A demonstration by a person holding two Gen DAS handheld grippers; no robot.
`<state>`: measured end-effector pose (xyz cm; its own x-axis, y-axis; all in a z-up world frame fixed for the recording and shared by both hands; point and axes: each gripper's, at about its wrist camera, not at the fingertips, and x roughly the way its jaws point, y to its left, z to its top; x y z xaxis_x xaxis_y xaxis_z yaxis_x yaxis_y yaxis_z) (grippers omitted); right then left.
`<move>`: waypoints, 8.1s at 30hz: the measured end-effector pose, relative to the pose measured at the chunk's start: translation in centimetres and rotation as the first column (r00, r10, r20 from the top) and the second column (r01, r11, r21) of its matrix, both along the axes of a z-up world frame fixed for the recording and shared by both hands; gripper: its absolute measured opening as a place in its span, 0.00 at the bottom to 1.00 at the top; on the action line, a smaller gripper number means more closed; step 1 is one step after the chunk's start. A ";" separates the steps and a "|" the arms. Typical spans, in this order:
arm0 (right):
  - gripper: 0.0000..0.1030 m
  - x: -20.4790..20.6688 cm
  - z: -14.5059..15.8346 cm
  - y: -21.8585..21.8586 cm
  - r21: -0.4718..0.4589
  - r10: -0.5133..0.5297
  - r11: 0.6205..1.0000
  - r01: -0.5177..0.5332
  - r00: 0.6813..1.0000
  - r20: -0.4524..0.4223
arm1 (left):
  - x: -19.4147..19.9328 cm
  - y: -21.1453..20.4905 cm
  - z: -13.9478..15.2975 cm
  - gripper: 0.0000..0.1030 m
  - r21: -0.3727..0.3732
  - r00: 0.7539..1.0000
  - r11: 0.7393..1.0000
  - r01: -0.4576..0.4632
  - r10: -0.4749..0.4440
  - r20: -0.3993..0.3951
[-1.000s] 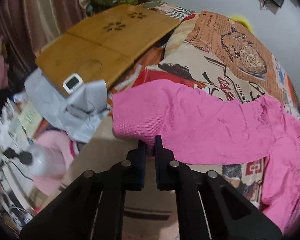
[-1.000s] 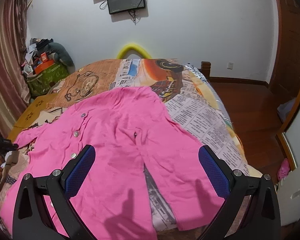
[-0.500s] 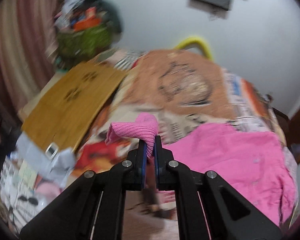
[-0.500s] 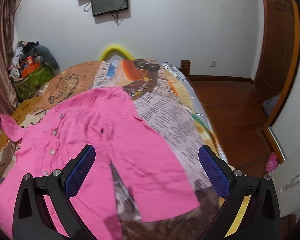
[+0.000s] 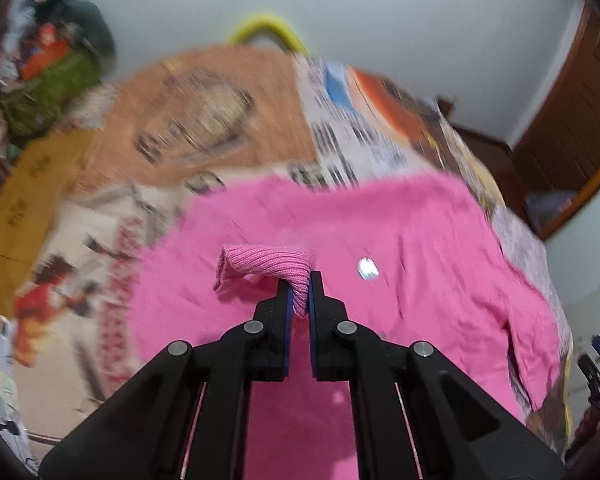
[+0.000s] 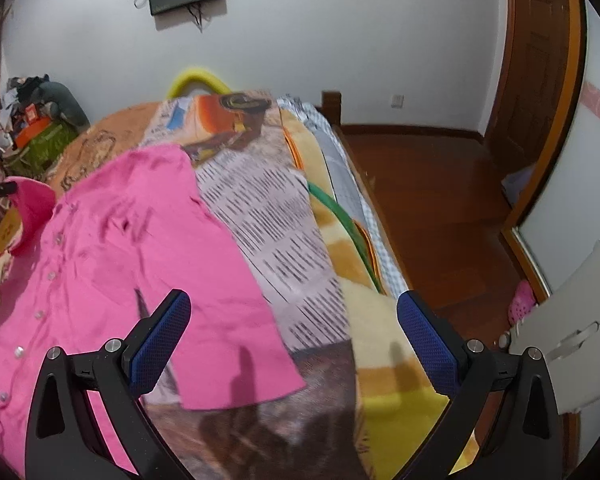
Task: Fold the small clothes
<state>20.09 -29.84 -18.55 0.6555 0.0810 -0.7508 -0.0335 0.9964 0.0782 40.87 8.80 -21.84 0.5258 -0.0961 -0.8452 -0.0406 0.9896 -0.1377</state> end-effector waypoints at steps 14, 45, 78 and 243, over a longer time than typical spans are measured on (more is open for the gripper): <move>0.77 -0.7 -2.2 0.1 0.088 0.044 0.995 -0.037 0.996 -0.076 | -4.3 2.4 0.4 0.66 0.044 0.999 0.999 -0.026 0.028 -0.032; 0.76 13.1 2.5 12.7 -0.009 0.359 0.933 -0.359 0.933 -0.020 | -3.4 12.7 -1.5 0.56 0.121 0.983 0.977 -0.175 0.181 -0.036; 0.06 23.2 0.2 19.9 -0.129 0.471 0.877 -0.463 0.881 0.042 | 10.6 8.3 -8.1 0.05 0.271 0.997 0.962 0.017 0.002 -0.072; 0.47 12.5 1.7 14.9 0.030 0.482 0.876 -0.482 0.876 -0.015 | -0.8 5.8 -4.9 0.59 0.053 0.991 0.994 -0.101 0.105 -0.081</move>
